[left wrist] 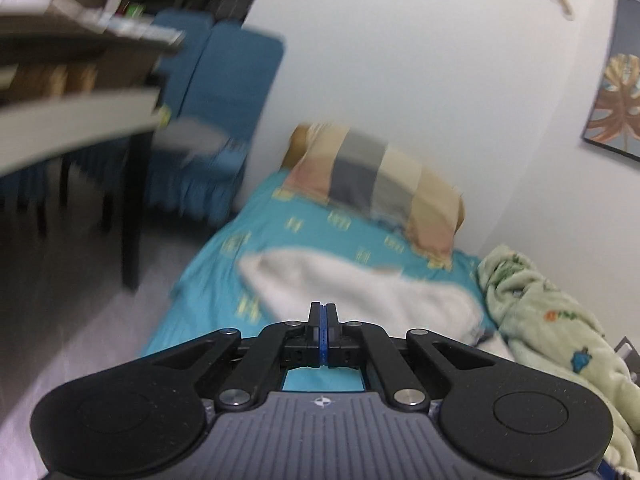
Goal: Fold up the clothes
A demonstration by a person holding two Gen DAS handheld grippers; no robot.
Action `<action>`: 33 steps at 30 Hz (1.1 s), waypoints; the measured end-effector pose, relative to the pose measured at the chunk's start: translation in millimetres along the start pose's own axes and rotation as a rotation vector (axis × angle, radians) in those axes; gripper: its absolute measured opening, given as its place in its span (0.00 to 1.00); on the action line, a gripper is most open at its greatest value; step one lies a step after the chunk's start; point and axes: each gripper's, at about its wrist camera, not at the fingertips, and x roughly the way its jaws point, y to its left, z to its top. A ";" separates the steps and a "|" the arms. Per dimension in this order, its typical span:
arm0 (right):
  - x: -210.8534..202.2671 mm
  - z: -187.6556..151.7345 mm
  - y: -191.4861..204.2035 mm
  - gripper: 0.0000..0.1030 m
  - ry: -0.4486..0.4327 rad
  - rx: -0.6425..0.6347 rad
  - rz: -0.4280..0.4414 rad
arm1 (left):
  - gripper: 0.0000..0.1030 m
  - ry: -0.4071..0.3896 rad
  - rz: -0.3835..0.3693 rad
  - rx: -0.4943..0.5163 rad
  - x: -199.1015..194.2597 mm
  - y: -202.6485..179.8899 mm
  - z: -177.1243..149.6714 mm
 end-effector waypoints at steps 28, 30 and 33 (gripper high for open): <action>83.9 -39.3 -4.3 1.00 0.160 0.022 -0.026 | 0.68 0.344 0.060 0.137 382.3 -163.9 21.7; 87.3 -42.7 -3.3 1.00 0.156 0.015 -0.018 | 0.53 0.375 0.089 0.169 398.2 -169.0 13.8; 89.7 -46.1 0.1 1.00 0.147 -0.016 -0.010 | 0.14 0.335 0.079 0.192 375.0 -163.1 14.7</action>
